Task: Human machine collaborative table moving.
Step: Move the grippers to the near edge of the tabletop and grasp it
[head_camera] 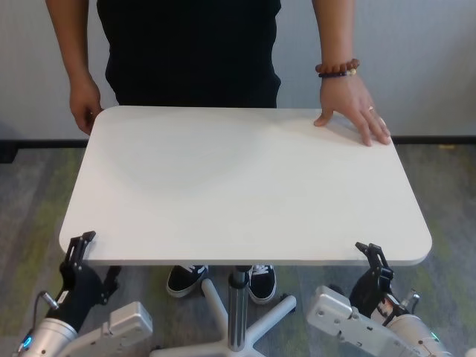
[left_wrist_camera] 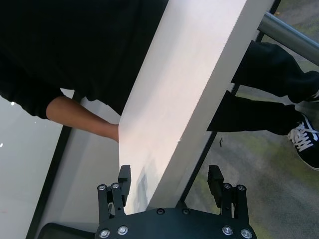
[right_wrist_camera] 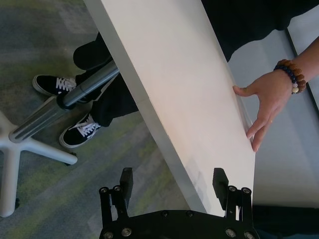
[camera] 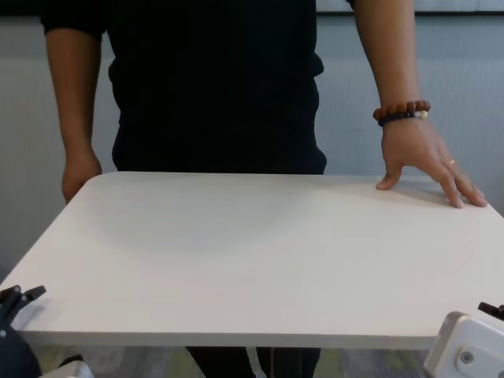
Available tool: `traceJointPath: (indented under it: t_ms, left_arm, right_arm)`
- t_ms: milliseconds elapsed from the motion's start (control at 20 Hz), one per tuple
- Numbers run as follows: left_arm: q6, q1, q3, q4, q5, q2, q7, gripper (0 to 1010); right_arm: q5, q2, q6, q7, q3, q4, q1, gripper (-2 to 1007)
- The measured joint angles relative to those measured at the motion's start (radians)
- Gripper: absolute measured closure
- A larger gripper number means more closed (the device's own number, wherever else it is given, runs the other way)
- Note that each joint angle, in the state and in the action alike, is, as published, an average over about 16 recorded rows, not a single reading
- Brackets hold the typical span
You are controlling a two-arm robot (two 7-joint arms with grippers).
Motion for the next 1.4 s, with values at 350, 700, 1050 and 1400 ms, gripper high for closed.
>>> traceJointPath:
  t_ms: [350, 700, 1050, 1400]
  left_arm:
    - [0.002, -0.017, -0.002, 0.025, 0.024, -0.026, 0.001, 10]
    - [0.003, -0.024, -0.013, 0.032, 0.033, -0.044, -0.013, 10]
    - [-0.001, -0.026, -0.029, 0.029, 0.022, -0.055, -0.035, 10]
    - [-0.004, -0.024, -0.038, 0.026, 0.010, -0.058, -0.048, 10]
  right_arm:
    - [-0.018, -0.009, -0.007, 0.007, 0.010, 0.015, 0.003, 4]
    - [-0.043, -0.021, -0.011, 0.019, 0.015, 0.030, 0.013, 4]
    - [-0.069, -0.037, -0.013, 0.032, 0.016, 0.046, 0.028, 4]
    - [-0.109, -0.057, -0.012, 0.032, 0.010, 0.068, 0.045, 4]
